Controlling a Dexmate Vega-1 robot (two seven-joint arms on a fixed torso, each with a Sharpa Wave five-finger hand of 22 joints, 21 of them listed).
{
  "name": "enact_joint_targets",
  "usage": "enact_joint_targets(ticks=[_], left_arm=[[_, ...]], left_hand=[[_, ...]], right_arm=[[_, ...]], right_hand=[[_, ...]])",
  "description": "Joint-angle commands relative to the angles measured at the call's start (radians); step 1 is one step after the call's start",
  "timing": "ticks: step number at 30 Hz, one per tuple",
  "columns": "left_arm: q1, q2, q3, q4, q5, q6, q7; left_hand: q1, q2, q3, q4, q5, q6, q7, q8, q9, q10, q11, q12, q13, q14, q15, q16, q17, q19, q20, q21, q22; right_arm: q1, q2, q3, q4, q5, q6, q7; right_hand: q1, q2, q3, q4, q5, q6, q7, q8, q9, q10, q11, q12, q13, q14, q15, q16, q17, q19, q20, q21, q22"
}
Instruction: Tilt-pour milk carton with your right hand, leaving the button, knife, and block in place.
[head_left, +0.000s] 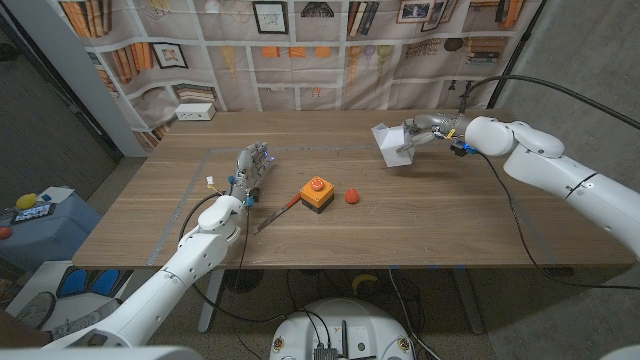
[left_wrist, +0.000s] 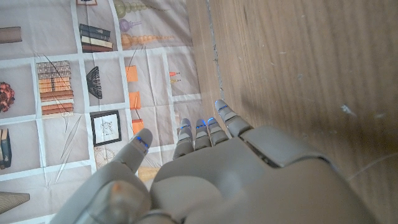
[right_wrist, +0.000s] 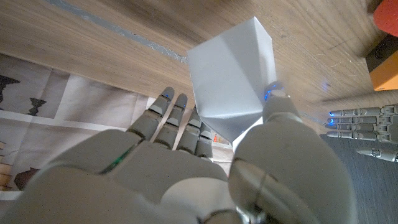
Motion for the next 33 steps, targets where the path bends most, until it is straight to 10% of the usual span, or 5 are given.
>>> enact_joint_targets(ticks=[1, 23, 33], left_arm=[[-0.002, 0.008, 0.0, -0.01, 0.0, 0.011, 0.002], [-0.006, 0.016, -0.009, -0.005, 0.021, -0.024, -0.004], [-0.009, 0.04, -0.009, -0.014, 0.05, -0.024, -0.002]], left_hand=[[0.0, 0.079, 0.007, 0.001, 0.005, 0.01, -0.004, -0.003, 0.006, 0.007, 0.002, -0.002, 0.004, 0.008, -0.003, 0.002, 0.001, 0.006, 0.0, 0.001, 0.002], [0.003, 0.078, 0.011, -0.005, 0.005, 0.003, -0.015, -0.006, 0.006, 0.006, -0.005, -0.003, 0.004, 0.009, -0.014, 0.001, 0.0, 0.007, -0.006, 0.001, 0.001], [0.008, 0.072, 0.014, -0.019, 0.005, -0.005, -0.033, -0.007, 0.005, 0.017, -0.05, -0.001, 0.001, 0.026, -0.042, 0.004, -0.003, 0.007, -0.016, 0.001, 0.001]], right_arm=[[-0.077, 0.025, 0.012, 0.057, 0.075, 0.081, -0.183], [-0.113, 0.114, -0.031, 0.187, 0.032, 0.185, -0.427], [-0.131, 0.136, -0.045, 0.209, 0.013, 0.178, -0.494]], right_hand=[[0.01, 0.008, -0.001, -0.007, 0.0, 0.003, -0.001, 0.003, 0.003, 0.031, -0.023, -0.002, 0.003, 0.006, -0.095, 0.004, 0.006, 0.0, 0.006, 0.001, 0.003], [0.021, 0.006, -0.001, -0.01, 0.0, 0.008, -0.012, 0.005, 0.003, 0.034, -0.02, -0.003, 0.005, 0.005, -0.097, 0.004, 0.007, 0.005, 0.001, 0.003, 0.003], [0.027, 0.007, -0.001, -0.012, 0.0, 0.01, -0.012, 0.007, 0.002, 0.036, -0.02, -0.004, 0.006, 0.004, -0.102, 0.003, 0.007, 0.012, -0.003, 0.006, 0.003]])
